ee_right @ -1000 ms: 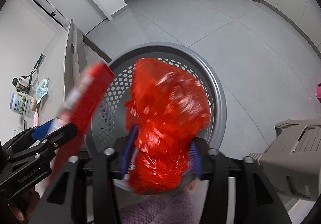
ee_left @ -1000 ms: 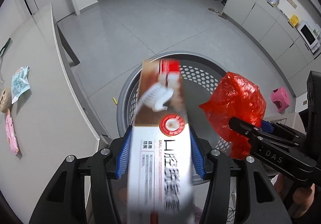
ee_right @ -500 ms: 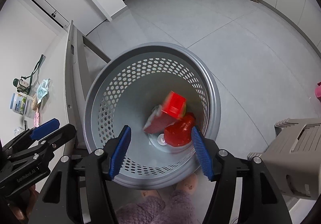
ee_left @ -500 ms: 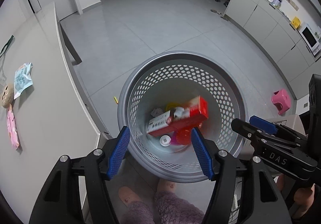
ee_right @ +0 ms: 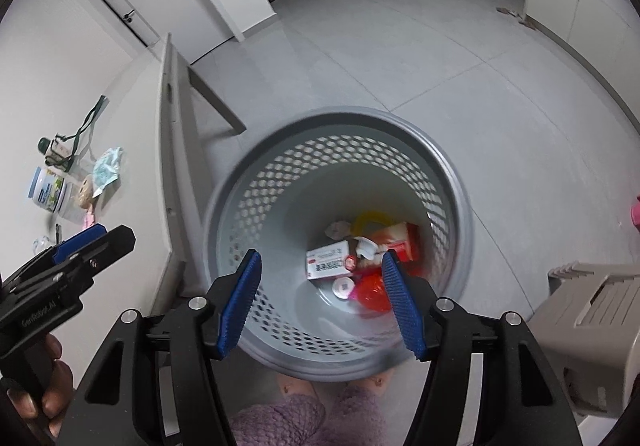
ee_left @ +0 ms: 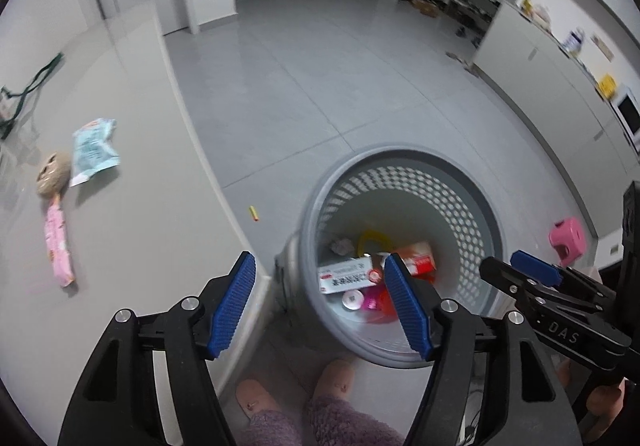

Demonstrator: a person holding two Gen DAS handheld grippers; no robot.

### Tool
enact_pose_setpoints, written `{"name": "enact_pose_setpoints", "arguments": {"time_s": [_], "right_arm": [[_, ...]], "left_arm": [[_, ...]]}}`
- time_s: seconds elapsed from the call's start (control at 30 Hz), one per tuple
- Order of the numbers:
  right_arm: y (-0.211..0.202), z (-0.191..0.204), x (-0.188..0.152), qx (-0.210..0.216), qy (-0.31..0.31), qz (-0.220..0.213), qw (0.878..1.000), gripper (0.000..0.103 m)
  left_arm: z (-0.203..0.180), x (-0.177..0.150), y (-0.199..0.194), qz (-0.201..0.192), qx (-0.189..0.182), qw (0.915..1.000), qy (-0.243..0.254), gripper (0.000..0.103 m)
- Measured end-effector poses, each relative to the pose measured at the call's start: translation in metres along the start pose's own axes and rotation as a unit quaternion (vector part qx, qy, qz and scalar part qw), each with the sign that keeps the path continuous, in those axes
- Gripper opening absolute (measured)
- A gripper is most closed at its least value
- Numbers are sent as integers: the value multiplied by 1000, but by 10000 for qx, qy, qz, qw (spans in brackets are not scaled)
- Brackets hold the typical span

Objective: Collect trash
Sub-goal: 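Move both tools back to the plush sloth and wipes pack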

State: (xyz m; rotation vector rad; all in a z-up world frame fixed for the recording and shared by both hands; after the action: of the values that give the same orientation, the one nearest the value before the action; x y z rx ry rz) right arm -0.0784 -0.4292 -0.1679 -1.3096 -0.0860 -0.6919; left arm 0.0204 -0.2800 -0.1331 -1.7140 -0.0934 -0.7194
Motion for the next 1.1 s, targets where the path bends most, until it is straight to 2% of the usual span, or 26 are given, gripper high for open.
{"name": "enact_pose_setpoints", "arguments": {"time_s": [0.1, 0.37, 0.67, 1.1], "right_arm": [[0, 19, 6, 68, -188, -16, 9998, 60], [4, 75, 22, 283, -666, -90, 9973, 62], [14, 139, 25, 530, -1153, -31, 9919, 63], [40, 209, 10, 748, -1542, 186, 9850, 63]], "left_arm": [[26, 2, -11, -108, 192, 9995, -235, 70], [93, 0, -36, -311, 669, 9940, -813, 73], [166, -11, -59, -476, 1132, 9819, -1441, 76], [257, -36, -64, -407, 1554, 9649, -2078, 76]]}}
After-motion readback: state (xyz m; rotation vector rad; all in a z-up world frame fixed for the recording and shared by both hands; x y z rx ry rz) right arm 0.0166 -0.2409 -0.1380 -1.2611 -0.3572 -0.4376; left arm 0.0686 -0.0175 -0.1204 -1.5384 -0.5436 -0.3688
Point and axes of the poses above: each gripper's, at about its wrist camera, not at the fingertips, and y roughly the way its jaws point, z to its left, x to its top, the point moved 1 cm from there along y, roughly the way its jaws point, and after that the axes turned 4 degrees about -z, right-handed, at the moved point
